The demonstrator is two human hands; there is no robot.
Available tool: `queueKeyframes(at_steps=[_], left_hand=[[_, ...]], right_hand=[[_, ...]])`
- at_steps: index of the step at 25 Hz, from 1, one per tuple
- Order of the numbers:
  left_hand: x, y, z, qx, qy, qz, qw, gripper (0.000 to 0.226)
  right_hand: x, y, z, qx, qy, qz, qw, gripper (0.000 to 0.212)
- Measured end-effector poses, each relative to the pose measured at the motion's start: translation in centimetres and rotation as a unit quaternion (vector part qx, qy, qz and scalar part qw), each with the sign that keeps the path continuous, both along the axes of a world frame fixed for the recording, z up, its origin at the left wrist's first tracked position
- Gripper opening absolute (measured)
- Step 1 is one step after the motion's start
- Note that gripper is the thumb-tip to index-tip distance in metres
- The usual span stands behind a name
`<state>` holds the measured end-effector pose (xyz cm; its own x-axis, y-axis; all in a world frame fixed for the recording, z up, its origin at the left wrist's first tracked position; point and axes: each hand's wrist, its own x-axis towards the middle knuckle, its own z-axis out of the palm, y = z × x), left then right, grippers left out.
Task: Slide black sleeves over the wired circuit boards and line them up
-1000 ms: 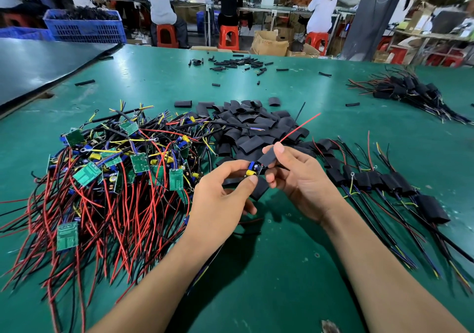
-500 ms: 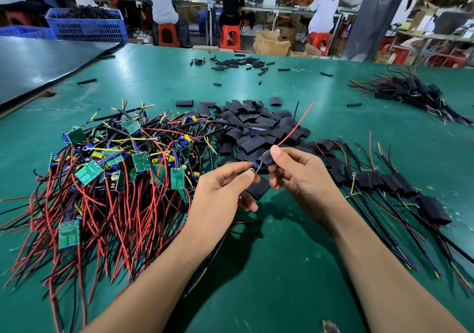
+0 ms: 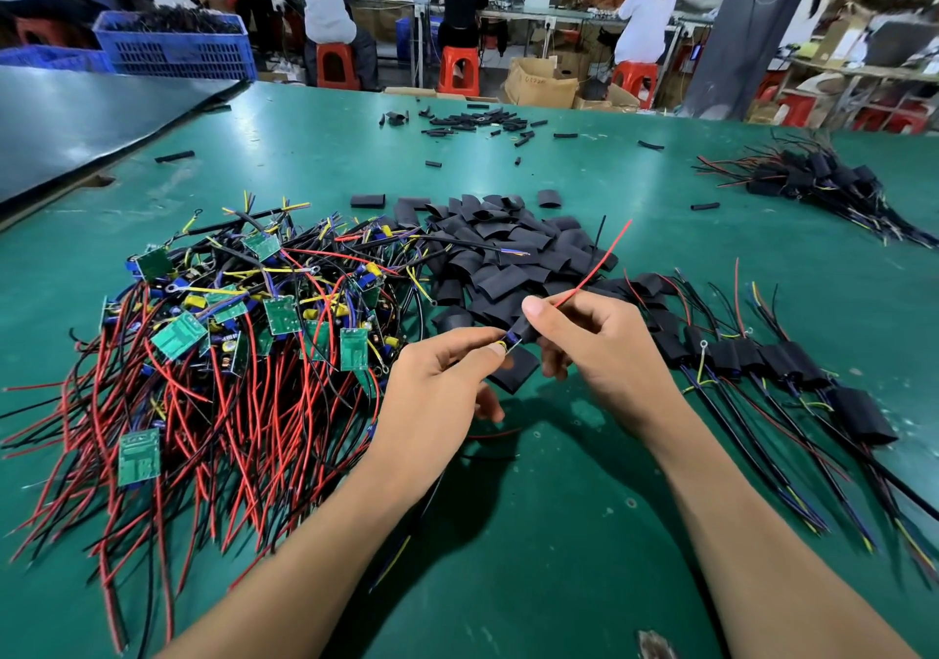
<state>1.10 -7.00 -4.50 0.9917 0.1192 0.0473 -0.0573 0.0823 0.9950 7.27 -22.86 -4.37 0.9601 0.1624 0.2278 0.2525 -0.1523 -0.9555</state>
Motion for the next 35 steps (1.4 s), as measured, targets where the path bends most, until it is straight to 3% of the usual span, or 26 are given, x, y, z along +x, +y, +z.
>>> queueKeyframes(at_steps=[7,12,20,28,35], left_hand=[[0.2,0.0,0.2,-0.032,0.016,0.014,0.999,0.019],[0.2,0.1,0.2,-0.047,0.026,0.000,0.999,0.020],[0.3,0.0,-0.1,-0.042,0.007,0.014,0.999,0.020],[0.4,-0.3,-0.5,-0.068,0.002,0.029,0.997,0.013],[0.6,0.2,-0.7,-0.062,-0.017,0.043,0.997,0.012]], right_hand=[[-0.3,0.5,-0.1,-0.010,0.019,0.013,1.000,0.034],[-0.4,1.2,-0.3,0.063,0.079,0.033,0.994,0.036],[-0.6,1.4,-0.4,0.070,0.064,0.032,0.995,0.026],[-0.5,1.8,-0.8,0.097,0.076,0.019,0.992,0.049],[-1.1,2.2,-0.7,0.128,0.100,0.049,0.985,0.029]])
